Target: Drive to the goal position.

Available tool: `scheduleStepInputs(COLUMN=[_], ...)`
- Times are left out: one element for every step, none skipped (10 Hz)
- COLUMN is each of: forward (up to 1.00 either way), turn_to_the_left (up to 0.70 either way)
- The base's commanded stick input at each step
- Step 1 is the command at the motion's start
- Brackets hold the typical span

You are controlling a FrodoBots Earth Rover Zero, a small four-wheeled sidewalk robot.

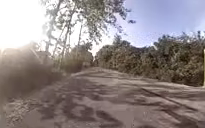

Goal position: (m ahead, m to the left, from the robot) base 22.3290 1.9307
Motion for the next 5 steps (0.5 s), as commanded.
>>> scheduleStepInputs(forward=[0.7,0.7,0.7,0.7,0.7], turn_to_the_left=[0.02,0.05,0.32,0.32,0.32])
